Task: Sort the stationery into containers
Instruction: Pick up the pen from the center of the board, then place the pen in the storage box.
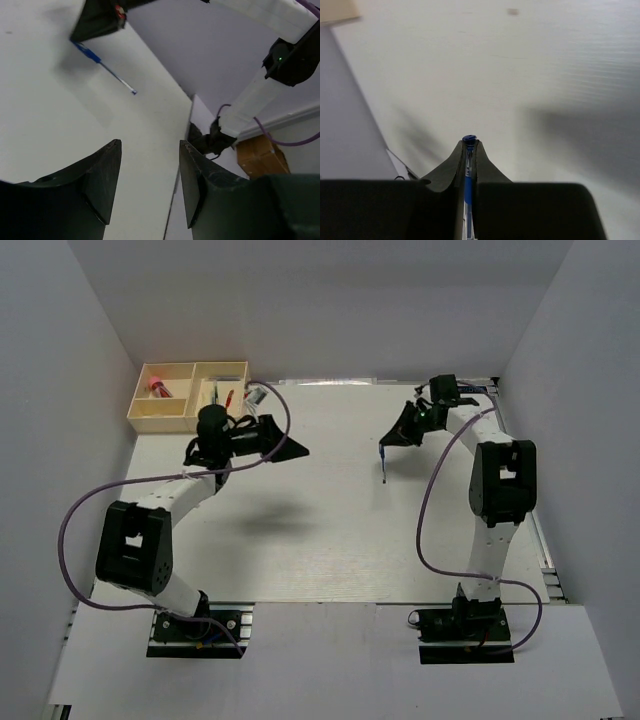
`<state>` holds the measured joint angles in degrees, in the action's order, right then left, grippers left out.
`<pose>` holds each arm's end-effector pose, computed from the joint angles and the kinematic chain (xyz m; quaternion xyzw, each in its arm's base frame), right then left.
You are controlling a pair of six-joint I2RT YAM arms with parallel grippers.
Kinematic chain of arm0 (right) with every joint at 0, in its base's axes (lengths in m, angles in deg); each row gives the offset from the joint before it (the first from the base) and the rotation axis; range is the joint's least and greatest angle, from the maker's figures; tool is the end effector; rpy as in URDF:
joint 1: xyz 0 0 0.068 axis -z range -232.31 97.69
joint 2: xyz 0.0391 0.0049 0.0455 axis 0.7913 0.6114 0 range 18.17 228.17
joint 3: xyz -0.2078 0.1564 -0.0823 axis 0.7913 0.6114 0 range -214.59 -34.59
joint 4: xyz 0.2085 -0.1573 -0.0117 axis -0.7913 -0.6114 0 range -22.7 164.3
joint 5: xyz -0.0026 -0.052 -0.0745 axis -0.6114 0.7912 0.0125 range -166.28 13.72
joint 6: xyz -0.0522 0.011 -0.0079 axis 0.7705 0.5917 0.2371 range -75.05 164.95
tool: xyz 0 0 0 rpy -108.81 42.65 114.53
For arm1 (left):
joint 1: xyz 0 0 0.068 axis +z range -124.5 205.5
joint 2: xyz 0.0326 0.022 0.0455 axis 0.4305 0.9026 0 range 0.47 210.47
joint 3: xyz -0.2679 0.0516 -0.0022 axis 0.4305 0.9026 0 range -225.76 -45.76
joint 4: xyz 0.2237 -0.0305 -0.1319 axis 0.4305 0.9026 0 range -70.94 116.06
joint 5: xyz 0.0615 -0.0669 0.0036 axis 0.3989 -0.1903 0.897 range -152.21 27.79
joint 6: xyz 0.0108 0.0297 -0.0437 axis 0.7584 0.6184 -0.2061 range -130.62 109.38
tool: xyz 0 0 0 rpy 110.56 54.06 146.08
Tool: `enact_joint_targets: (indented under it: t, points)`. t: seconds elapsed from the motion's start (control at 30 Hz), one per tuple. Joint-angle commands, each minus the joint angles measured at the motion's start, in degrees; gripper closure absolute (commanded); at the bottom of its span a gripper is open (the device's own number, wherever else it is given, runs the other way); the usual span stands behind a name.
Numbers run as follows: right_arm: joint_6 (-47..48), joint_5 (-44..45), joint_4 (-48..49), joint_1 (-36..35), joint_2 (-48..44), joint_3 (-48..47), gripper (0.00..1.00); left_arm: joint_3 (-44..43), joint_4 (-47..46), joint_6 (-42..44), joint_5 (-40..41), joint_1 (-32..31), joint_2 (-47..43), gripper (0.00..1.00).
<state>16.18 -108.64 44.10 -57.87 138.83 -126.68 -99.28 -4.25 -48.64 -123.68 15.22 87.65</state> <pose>0.4485 0.0629 0.1871 0.1126 0.9211 0.3327 0.1678 0.3227 -0.0903 0.2750 0.1595 0.7193 -0.5834 0.3417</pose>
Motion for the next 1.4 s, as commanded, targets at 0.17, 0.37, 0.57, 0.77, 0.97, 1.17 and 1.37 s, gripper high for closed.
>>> enact_joint_targets:
  t: [0.17, 0.37, 0.57, 0.77, 0.97, 1.17, 1.37]
  points:
    - [-7.8, -0.1, 9.1, -6.1, -16.1, 1.3, 1.0, -0.6, -16.4, -17.0, 6.0, -11.7, 9.0, 0.34]
    - [-9.9, 4.9, 12.4, -8.8, -23.0, 6.4, 1.0, -2.3, -24.8, -24.5, 8.0, -14.2, 13.1, 0.19]
    - [-11.4, 6.2, 13.2, -10.7, -24.3, 7.5, 1.0, -2.2, -32.5, -27.9, 8.3, -15.9, 13.9, 0.18]
    - [-14.6, 7.0, 13.5, -11.4, -24.2, 7.5, 1.0, -1.8, -36.6, -28.9, 8.9, -18.7, 15.0, 0.2]
    - [-16.7, 7.5, 13.3, -11.4, -24.5, 7.2, 1.0, -2.4, -34.3, -28.4, 11.0, -21.4, 15.9, 0.23]
    - [-17.4, 7.4, 13.4, -11.4, -24.6, 6.8, 1.0, -3.9, -31.5, -27.6, 11.3, -22.4, 16.6, 0.33]
    - [-17.6, 7.3, 13.5, -11.3, -24.4, 6.9, 1.0, -4.1, -30.7, -27.1, 11.1, -22.4, 16.0, 0.63]
